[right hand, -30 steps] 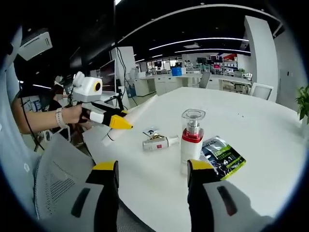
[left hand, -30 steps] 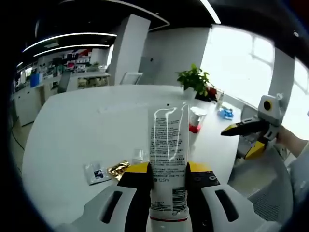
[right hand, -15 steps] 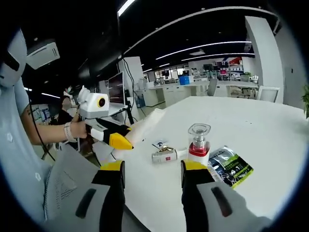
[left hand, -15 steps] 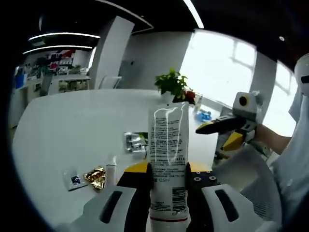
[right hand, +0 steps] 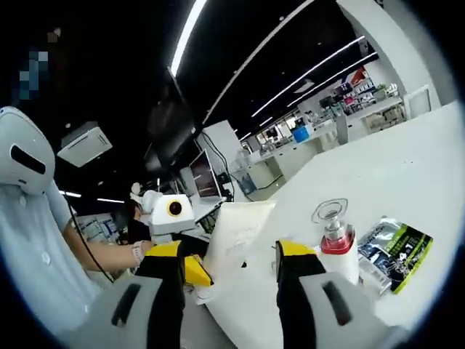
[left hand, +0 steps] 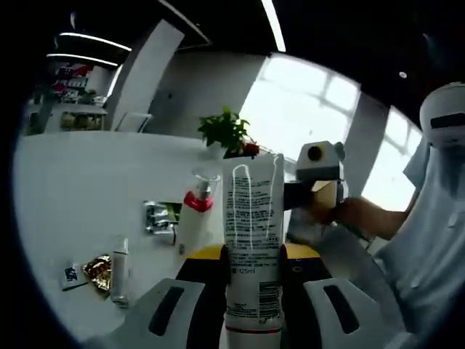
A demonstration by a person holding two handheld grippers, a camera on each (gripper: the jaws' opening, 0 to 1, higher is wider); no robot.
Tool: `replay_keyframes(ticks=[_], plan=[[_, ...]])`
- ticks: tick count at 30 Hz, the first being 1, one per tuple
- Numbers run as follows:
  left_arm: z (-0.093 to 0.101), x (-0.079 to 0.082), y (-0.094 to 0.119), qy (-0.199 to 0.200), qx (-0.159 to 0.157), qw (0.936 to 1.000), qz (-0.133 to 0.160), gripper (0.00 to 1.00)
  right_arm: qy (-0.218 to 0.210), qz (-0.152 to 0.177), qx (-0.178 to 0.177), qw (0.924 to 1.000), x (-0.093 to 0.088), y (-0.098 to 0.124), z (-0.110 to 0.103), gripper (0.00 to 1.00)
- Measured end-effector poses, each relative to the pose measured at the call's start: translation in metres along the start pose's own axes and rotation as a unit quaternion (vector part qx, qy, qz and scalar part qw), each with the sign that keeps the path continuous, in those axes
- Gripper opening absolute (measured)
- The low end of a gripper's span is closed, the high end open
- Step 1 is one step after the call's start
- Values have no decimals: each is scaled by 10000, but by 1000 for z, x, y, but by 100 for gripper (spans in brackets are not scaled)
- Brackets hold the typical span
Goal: Arrange the skincare products in the storage area until every visible bottle or jar stands upright without overlapping.
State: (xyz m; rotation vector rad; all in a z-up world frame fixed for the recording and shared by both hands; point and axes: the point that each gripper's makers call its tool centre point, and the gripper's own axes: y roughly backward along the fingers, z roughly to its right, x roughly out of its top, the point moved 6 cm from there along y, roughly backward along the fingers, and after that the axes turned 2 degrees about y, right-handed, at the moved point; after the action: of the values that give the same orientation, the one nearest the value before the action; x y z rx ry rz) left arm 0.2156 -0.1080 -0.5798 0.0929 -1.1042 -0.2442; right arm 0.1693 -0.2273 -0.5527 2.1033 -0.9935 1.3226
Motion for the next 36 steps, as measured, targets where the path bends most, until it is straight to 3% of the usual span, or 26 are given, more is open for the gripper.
replay_keyframes(ticks=[11,14,17,22,27,36], plan=[[18,-4,-7,-71,-695,9974,-159,24,-222,-27,550,9982,-7,-5,-9,43],[20,-4,-8,-7,-839,9964,-143,24,-187,78,848,9962,-4,-6,-16,40],[22,-2,-7,40,-998,9950,-37,24,-112,155,909,9957,-1,-6,-18,40],[20,-3,-11,-72,-1024,9947,-87,25,134,61,852,9963,2,-11,-21,37],[21,-12,-18,-313,-977,9938,-426,25,616,-347,841,9940,-5,-24,-28,36],[11,-19,-24,-739,-704,9926,-665,25,1126,-678,681,9890,-13,-27,-21,36]])
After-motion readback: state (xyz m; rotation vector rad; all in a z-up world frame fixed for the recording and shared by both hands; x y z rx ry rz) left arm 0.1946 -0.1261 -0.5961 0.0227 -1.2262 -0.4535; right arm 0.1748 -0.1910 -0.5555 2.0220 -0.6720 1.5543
